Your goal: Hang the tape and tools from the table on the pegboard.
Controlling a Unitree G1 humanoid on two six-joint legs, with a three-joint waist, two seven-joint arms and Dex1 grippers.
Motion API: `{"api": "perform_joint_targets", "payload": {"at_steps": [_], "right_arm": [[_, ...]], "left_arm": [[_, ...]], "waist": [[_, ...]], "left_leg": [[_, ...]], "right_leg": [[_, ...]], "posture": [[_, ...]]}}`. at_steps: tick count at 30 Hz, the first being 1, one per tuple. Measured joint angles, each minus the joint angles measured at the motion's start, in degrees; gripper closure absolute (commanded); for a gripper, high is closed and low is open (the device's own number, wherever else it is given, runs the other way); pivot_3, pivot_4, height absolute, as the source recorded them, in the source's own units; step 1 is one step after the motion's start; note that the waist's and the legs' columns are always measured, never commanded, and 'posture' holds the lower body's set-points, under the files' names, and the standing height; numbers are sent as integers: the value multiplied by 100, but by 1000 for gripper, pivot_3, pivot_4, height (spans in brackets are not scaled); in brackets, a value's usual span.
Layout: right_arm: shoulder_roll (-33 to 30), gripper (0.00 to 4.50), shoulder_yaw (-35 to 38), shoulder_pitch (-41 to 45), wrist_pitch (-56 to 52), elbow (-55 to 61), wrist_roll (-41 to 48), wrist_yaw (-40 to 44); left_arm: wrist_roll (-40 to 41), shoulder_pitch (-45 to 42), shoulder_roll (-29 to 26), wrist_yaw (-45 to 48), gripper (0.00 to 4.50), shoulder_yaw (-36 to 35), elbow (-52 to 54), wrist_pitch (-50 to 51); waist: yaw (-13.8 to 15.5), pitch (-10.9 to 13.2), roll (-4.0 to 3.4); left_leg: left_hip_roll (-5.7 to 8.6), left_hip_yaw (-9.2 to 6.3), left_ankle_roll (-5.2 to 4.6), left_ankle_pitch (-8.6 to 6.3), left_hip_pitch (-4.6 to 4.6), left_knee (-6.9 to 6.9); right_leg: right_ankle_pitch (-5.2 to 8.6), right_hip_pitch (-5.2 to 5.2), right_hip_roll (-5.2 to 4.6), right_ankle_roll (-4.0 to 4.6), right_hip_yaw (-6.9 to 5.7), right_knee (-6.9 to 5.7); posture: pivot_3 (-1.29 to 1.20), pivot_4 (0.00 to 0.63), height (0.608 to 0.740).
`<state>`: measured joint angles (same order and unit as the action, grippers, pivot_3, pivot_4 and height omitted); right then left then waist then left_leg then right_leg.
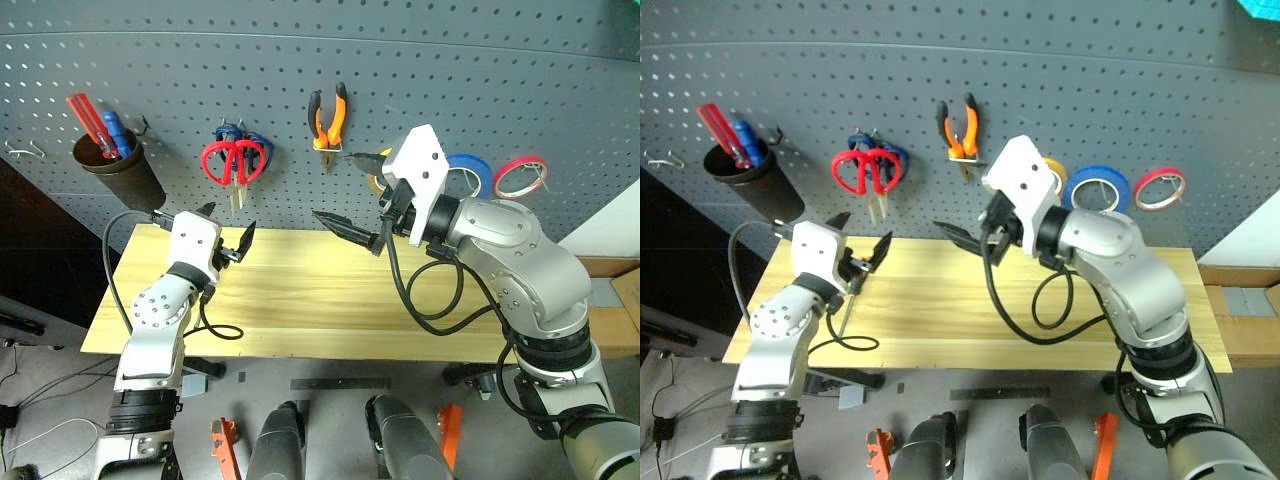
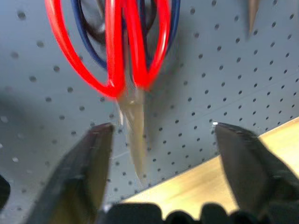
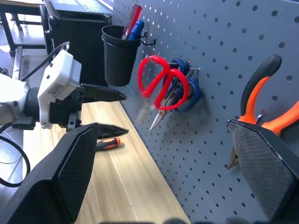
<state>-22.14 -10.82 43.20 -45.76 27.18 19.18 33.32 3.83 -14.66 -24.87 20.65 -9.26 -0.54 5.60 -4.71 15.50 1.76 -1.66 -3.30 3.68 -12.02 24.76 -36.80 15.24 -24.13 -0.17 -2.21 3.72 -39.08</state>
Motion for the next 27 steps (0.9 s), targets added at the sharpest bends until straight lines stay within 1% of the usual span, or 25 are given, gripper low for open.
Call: {"api": "perform_joint_targets", "payload": {"at_steps": [3, 6, 11, 14, 18, 20, 27], "right_arm": [[82, 0, -143, -302, -390, 1, -11, -244], [499, 0, -187, -456, -1010, 1, 20, -643], [1175, 0, -297, -469, -1911, -7, 27, -1253], [1511, 0, -370, -414, -2236, -174, -5, -1530], [1834, 0, -408, -59, -2331, -620, -119, -1802], [1892, 0, -414, 64, -2330, -724, -173, -1869], [1956, 0, -479, 240, -2327, -852, -219, -1859]], "left_arm": [[158, 232, 16, -1, 45, -21, -54, 798], [288, 120, -99, -3, 45, -115, -348, 1498], [502, -609, -563, -132, 45, -644, -1364, 2446], [532, -1071, -773, -111, 45, -765, -2161, 2767], [456, -1747, -898, 130, 45, -534, -3325, 2788], [365, -1976, -898, 201, 45, -357, -3764, 2699], [-52, -2805, -735, 356, 45, 224, -5354, 1974]], "waist": [[-8, 1, -1], [-10, 7, -1], [-8, 17, 2], [-7, 29, 1], [14, 91, 15], [12, 101, 16], [-3, 240, 18]], "left_leg": [[-2, -2, 0, 0, 0, 1], [-4, -6, 0, 0, 0, -5], [-4, -12, 0, 1, 0, -6], [-1, -11, 0, 0, 0, -3], [-1, -15, 0, 0, 2, -3], [0, -13, 0, 0, 3, 0], [-3, -9, 0, 0, 15, 8]], "right_leg": [[0, -2, 2, 0, -1, -3], [0, -3, 7, 0, -3, -10], [1, -2, 11, -1, -7, -11], [1, -2, 9, -1, -8, -5], [1, -3, 8, -1, -15, -2], [1, -4, 6, -1, -13, 2], [1, -22, 6, 0, -11, 2]], "posture": [[-77, 264, 740], [-75, 279, 740], [-71, 295, 740], [-70, 318, 740], [-70, 336, 740], [-80, 352, 740], [-105, 372, 740]]}}
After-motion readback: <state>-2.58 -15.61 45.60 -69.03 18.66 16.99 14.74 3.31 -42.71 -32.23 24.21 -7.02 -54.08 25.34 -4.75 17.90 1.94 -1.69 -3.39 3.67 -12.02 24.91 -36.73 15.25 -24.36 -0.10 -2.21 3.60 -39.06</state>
